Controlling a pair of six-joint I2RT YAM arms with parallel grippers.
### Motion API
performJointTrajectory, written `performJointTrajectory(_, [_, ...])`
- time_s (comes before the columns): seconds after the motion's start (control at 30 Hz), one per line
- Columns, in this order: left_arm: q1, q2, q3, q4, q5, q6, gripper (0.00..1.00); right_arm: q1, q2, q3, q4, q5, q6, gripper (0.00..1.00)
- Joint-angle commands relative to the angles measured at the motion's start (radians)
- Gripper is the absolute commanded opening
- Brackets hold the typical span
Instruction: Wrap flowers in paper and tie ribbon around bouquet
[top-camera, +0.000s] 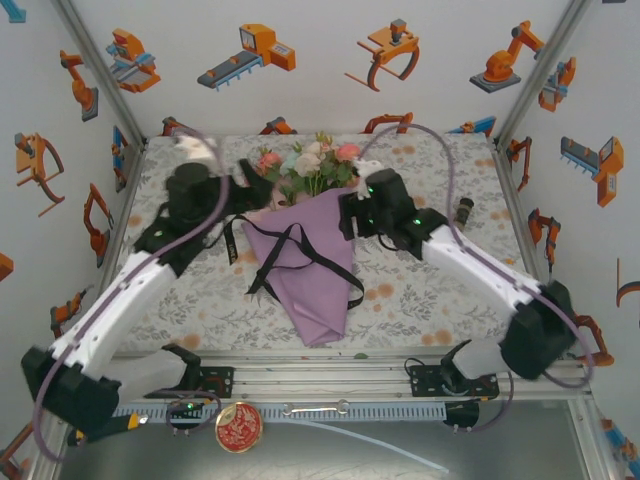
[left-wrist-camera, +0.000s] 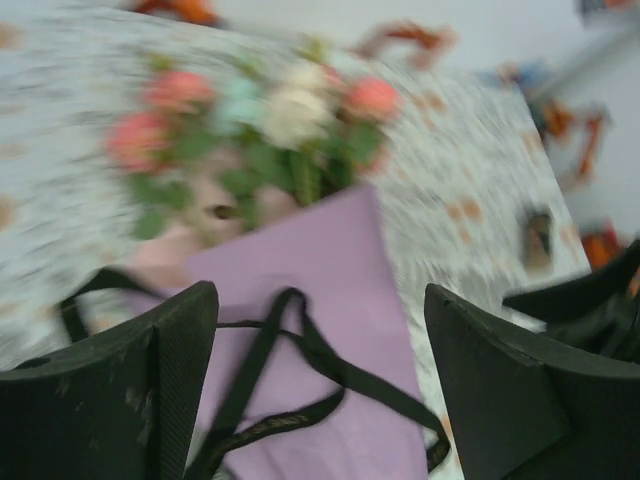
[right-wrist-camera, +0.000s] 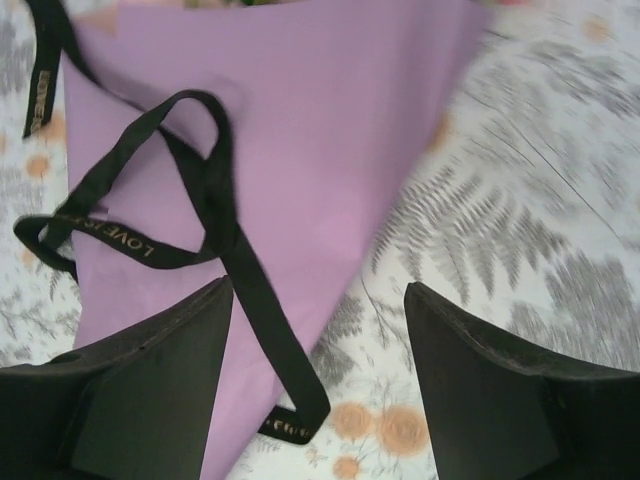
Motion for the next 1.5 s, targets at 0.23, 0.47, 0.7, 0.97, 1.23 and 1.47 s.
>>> performJointTrajectory(0.23, [0.174,-0.198,-0.194,-0.426,0.187,-0.057,0.83,0.041,0.568,0.566,-0.226,-0.493,-0.489,0.64])
performJointTrajectory(0.47, [0.181,-0.266,-0.231,-0.446,0.187,-0.065,0.85,0.040,0.778,0.787,-0.316,-0.561,-0.526,0.50])
performJointTrajectory(0.7, [0.180,-0.236,-0.235,-0.422,0.197,-0.078,0.86,0.037,0.744,0.819,-0.323,-0.558,-0.512,0.00])
performJointTrajectory(0.97, [0.181,-0.189,-0.227,-0.362,0.254,-0.082,0.87,-0.007,0.561,0.713,-0.091,-0.518,-0.235,0.00])
performJointTrajectory(1.23, [0.086,-0.082,-0.201,-0.187,0.434,0.038,0.81,-0.139,0.498,0.504,0.061,-0.001,0.269,0.00])
performJointTrajectory(1.47, [-0.043,0.156,-0.027,-0.207,0.382,0.277,0.72,-0.158,0.473,0.451,-0.131,-0.043,0.326,0.35])
